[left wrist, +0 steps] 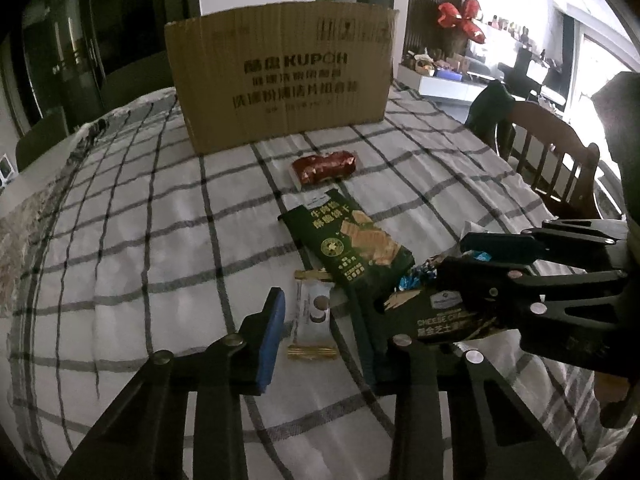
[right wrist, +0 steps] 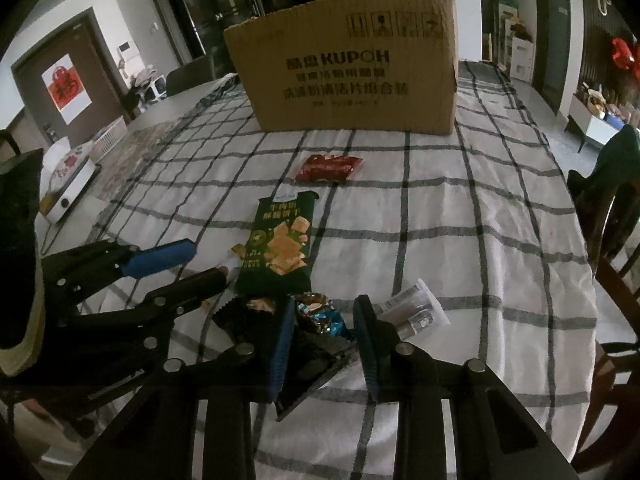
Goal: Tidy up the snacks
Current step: 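Grasp the small white-wrapped snack with the left tool while the right tool grasps the blue-wrapped candies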
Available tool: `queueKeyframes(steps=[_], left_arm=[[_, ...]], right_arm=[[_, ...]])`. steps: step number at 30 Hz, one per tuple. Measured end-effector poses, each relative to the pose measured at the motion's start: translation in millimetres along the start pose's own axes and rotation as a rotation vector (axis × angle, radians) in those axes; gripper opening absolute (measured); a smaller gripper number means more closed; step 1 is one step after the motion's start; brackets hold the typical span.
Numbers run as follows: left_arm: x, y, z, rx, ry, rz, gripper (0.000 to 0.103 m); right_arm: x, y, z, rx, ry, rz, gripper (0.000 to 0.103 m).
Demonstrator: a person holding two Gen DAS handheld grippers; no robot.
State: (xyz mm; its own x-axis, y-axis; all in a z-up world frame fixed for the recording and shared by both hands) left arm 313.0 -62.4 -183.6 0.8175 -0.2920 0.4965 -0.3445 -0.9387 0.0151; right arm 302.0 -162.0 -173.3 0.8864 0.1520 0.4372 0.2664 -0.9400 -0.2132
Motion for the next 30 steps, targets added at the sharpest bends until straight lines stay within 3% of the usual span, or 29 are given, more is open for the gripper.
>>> queueKeyframes(steps=[17, 30], left_arm=[[-4.7, -0.4, 13.8, -0.009, -0.036, -0.019, 0.02], [-3.8, 2.9, -23.1, 0.009, 0.025, -0.032, 0.02]], right_arm=[[-2.1, -5.3, 4.9, 0.021, -0.011, -0.005, 0.024], [-3.5, -6.0, -21.3, -0.006, 0.035, 0.005, 0.024]])
Point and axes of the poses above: each gripper's, at about its wrist camera, not at the fingertips, and z roughly the way its jaws point, y to its right, x to its top, the point moved 9 cm from there along z, roughly the way its jaws point, and after that the axes turned 8 degrees about -y, right-handed, at the moved point
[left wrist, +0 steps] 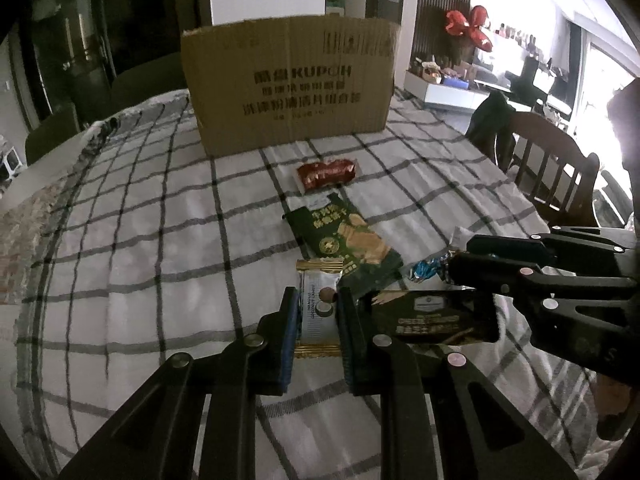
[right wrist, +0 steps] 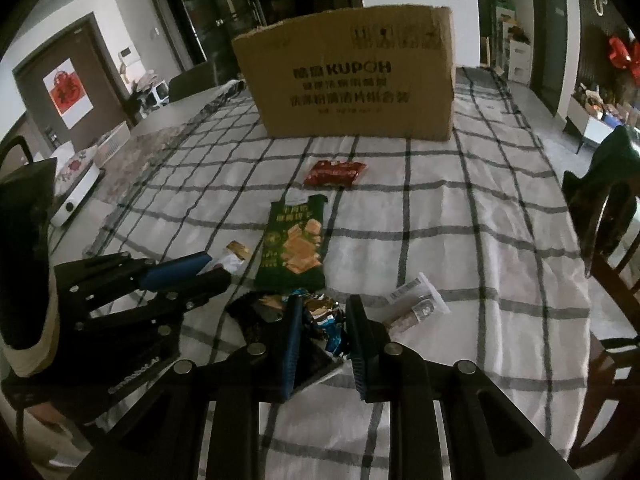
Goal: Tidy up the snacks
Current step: 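Grasp the small white-wrapped snack with the left tool while the right tool grasps the blue-wrapped candies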
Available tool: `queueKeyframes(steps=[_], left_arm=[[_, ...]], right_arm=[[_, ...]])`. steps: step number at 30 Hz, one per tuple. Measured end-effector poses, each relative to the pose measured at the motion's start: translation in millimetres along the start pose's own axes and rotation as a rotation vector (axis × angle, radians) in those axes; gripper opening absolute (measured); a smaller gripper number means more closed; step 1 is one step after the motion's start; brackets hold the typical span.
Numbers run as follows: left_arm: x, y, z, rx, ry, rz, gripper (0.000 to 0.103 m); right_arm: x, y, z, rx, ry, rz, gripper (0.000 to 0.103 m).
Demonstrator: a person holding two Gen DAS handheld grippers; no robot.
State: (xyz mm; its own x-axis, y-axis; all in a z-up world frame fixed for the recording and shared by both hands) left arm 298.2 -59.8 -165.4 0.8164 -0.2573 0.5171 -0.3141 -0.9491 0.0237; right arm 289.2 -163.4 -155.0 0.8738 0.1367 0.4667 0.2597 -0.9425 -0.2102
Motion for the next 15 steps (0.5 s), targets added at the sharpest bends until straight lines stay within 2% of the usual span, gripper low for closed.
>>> queueKeyframes(steps=[8, 15], left_arm=[[15.3, -1.3, -29.8, 0.001, 0.072, -0.016, 0.02], [38.0, -8.5, -51.7, 0.019, 0.136, -0.012, 0.02]], right_arm=[[10.0, -4.7, -26.0, 0.005, 0.072, 0.015, 0.024], [33.6, -7.7, -48.2, 0.002, 0.164, 0.028, 0.024]])
Point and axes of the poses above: each gripper's, at about its wrist camera, not at the fingertips, and z roughly the way its jaws point, y to its right, x to its top, the point moved 9 cm from there along z, roughly the way its jaws point, and after that the axes turned 8 degrees about -y, right-handed, at the moved point
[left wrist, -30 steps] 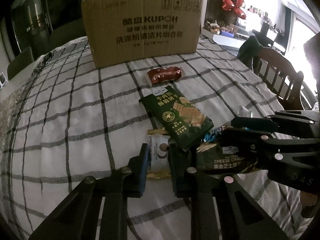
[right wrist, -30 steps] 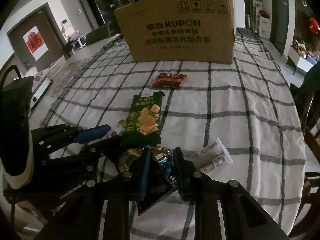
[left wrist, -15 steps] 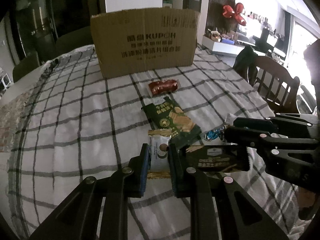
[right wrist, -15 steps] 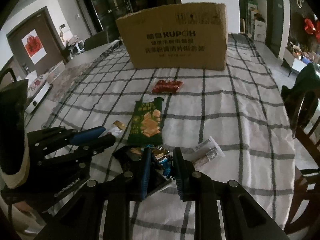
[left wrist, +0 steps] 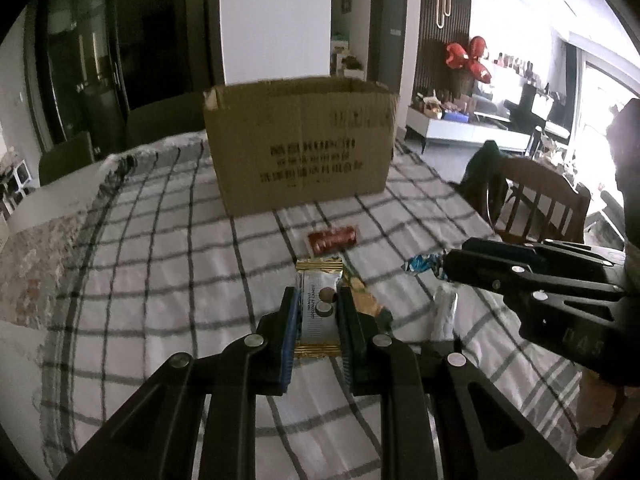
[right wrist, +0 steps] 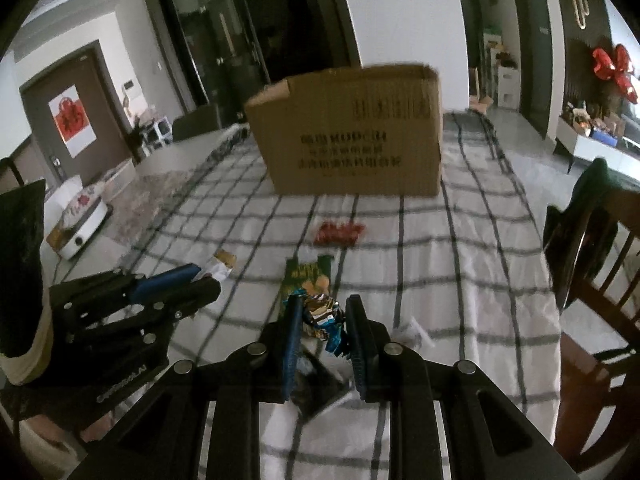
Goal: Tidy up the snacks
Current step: 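Grasp the small white-wrapped snack with the left tool while the right tool grasps the blue-wrapped candies, then carry both items into the box and open both tools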
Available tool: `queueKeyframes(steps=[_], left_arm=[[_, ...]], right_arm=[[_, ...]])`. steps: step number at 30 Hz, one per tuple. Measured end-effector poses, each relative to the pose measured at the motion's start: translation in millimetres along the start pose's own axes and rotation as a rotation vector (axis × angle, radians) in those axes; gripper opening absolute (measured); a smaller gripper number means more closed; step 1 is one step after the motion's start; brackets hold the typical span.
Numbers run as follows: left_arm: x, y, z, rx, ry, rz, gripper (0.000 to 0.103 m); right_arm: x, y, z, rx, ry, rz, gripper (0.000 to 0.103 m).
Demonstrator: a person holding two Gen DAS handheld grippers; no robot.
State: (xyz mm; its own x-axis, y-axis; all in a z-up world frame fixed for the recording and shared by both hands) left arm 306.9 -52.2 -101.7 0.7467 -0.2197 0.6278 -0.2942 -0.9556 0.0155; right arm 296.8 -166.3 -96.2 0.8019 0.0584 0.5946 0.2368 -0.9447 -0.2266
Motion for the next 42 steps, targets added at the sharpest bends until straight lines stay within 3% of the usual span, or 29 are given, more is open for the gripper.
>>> queueKeyframes(steps=[19, 34, 42], left_arm=[[113.6, -31.0, -38.7, 0.066, 0.211, -0.023, 0.02], [185.7, -54.7, -25.9, 0.041, 0.256, -0.053, 0.02], [220.1, -63.1, -5.3, 0.009, 0.243, -0.058, 0.02]], right_arm=[[123.5, -6.0, -44.8, 0.031, 0.293, -0.006, 0.024], [203.2, -5.9, -40.2, 0.024, 0.39, -0.009, 0.024], [230.6, -4.7, -19.8, 0.019, 0.357, -0.047, 0.024]])
Point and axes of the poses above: each gripper's, at about its wrist camera, not at the fingertips, and z roughly the way its jaws point, y to its right, x to its top, the point moved 9 cm from there along z, roughly the way its jaws point, and after that the axes turned 8 degrees about -y, right-handed, at the moved point
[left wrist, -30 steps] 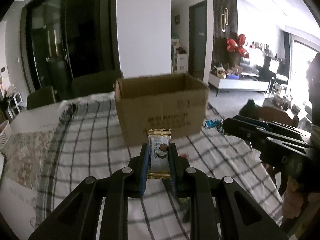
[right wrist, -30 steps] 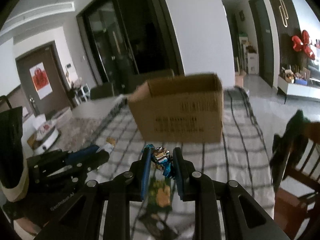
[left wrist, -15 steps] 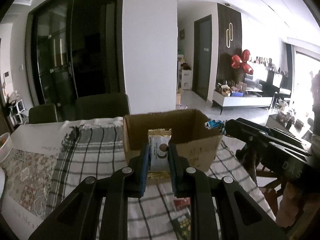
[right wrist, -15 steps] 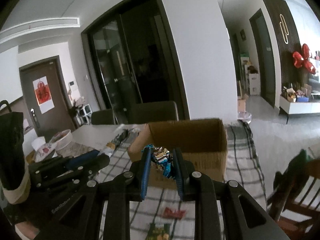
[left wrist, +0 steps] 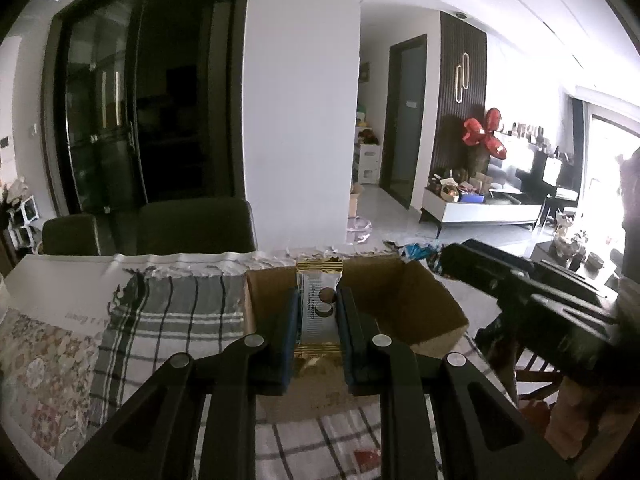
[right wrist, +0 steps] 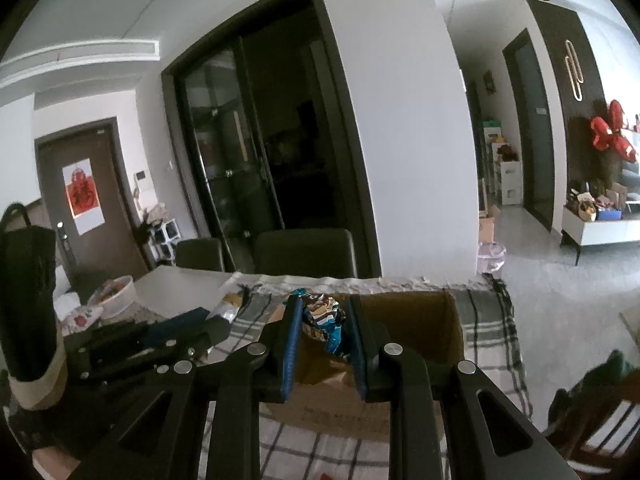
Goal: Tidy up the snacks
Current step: 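Carry both items into the box and open both tools, then move both open tools back toward the green cracker bag and white stick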
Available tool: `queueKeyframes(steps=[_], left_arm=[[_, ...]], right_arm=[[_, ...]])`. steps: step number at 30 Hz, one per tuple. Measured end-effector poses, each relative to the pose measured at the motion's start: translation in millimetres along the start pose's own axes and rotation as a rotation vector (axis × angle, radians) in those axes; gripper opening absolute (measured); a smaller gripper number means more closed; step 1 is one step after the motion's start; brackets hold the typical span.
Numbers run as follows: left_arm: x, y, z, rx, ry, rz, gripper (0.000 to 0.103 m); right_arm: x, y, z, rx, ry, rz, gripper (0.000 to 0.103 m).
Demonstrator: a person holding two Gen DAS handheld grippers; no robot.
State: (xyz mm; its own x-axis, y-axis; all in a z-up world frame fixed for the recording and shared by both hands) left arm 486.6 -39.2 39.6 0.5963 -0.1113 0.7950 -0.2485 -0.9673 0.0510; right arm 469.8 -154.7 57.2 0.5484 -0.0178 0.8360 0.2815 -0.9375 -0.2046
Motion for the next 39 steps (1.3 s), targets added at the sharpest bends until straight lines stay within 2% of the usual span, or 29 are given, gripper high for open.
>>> queueKeyframes(steps=[9, 11, 12, 13, 14, 16, 22, 31, 39], left_arm=[[8.4, -10.0, 45.4, -0.031, -0.076, -0.025, 0.02], [7.5, -11.6, 54.4, -0.03, -0.091, -0.023, 0.029], [6.5, -12.0, 57.0, -0.027, -0.099, -0.023, 0.043], [5.3, -13.0, 57.7, -0.024, -0.097, -0.029, 0.05], [3.9, -13.3, 56.8, -0.02, -0.094, -0.03, 0.05], [-0.2, -13.2, 54.0, -0.008, -0.093, -0.022, 0.052], [-12.4, -7.2, 33.6, 0.025, -0.068, 0.006, 0.06], [-31.8, 12.8, -11.1, 0.025, -0.023, 0.044, 0.063], [-57.4, 32.9, -42.8, -0.012, -0.009, 0.086, 0.063]], right_arm=[[4.6, 12.3, 46.8, -0.014, -0.09, -0.009, 0.024], [3.9, 16.5, 53.8, -0.024, -0.104, -0.004, 0.024], [3.4, 19.3, 56.2, -0.032, -0.11, 0.001, 0.024], [2.7, 21.6, 58.9, -0.041, -0.122, 0.003, 0.027], [1.7, 24.1, 60.2, -0.049, -0.128, 0.009, 0.038], [-1.3, 28.6, 58.2, -0.067, -0.126, 0.024, 0.049], [-13.2, 32.9, 41.7, -0.088, -0.114, 0.037, 0.049], [-32.4, 35.4, -5.3, -0.129, -0.077, 0.054, 0.049], [-55.6, 28.3, -42.1, -0.138, -0.077, 0.075, 0.049]])
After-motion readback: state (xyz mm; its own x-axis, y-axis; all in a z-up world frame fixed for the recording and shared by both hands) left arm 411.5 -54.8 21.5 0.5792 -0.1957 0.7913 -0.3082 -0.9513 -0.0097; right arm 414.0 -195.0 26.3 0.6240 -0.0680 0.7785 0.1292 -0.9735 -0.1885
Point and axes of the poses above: each gripper's, at about its wrist camera, not at the fingertips, and z roughly the way its jaws point, y to its right, x to its top, the point moved 9 cm from there along z, roughly the way its jaws point, and after that the axes turned 8 degrees about -y, right-handed, at the moved point
